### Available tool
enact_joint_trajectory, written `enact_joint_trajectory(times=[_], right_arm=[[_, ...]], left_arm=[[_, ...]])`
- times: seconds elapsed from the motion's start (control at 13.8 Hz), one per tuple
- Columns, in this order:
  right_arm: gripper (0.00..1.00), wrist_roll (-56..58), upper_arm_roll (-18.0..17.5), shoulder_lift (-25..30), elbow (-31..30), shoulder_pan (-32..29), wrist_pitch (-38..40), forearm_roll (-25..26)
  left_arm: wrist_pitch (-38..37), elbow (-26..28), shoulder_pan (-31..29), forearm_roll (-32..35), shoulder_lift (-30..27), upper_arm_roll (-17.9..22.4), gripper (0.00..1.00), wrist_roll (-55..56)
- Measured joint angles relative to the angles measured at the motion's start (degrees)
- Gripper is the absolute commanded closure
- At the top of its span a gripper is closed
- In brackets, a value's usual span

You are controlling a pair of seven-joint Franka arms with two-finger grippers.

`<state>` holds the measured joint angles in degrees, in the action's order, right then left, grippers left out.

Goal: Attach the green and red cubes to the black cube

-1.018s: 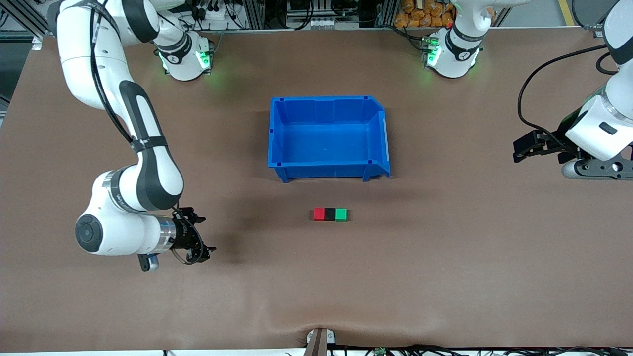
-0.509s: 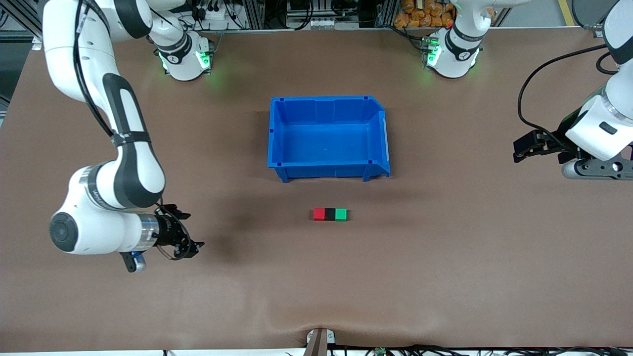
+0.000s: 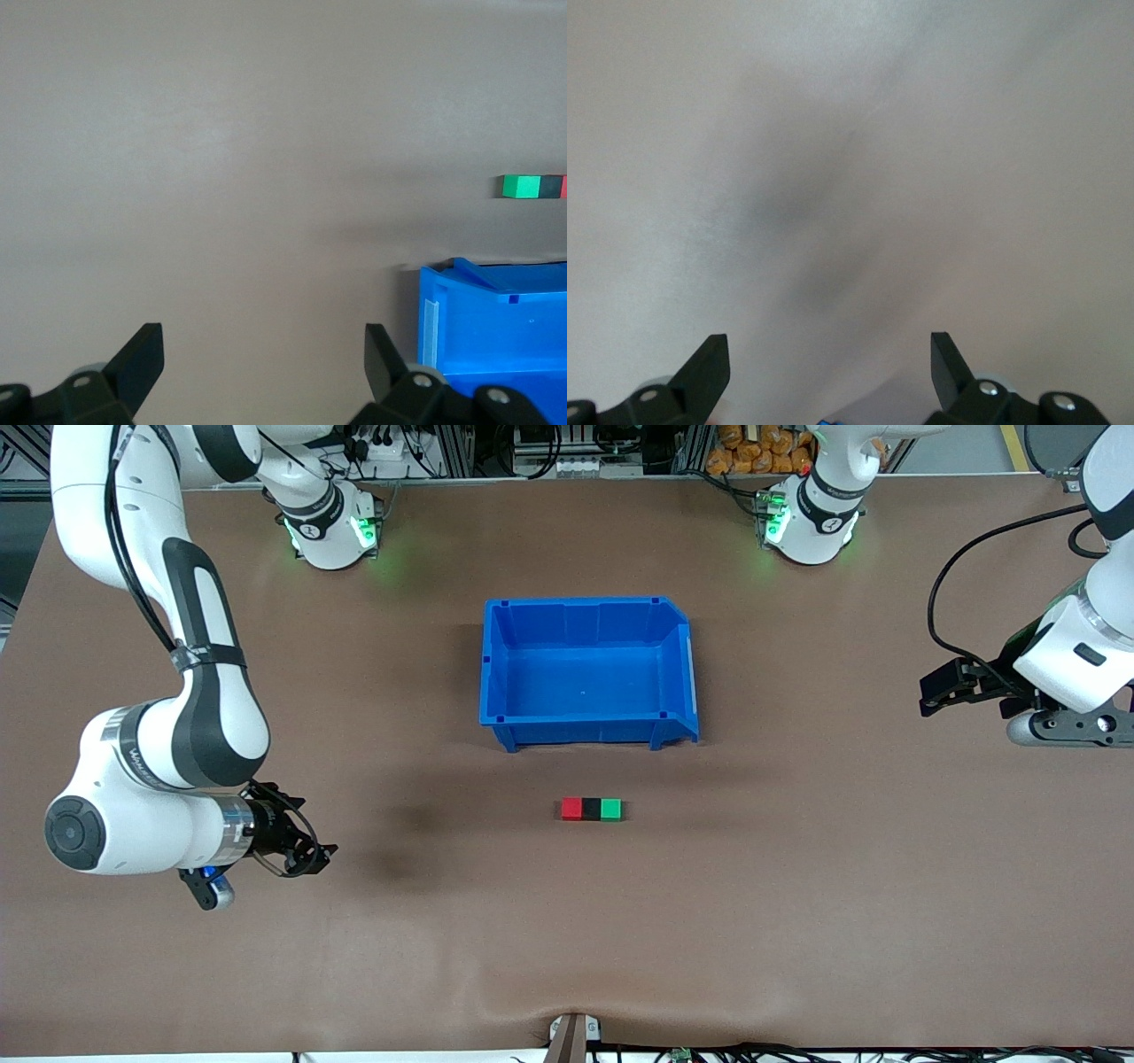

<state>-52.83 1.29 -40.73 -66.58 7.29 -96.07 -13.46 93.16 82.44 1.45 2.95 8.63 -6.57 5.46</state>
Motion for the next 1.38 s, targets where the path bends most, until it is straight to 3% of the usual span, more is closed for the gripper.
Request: enact_joint_trajectory(times=[1.38], right_arm=[[0.00,18.9,0.0,6.9,-0.1,-6.1,8.2,1.6]], left_arm=[[0.0,0.0,0.0,0.0,0.0,0.0,0.00,0.0]])
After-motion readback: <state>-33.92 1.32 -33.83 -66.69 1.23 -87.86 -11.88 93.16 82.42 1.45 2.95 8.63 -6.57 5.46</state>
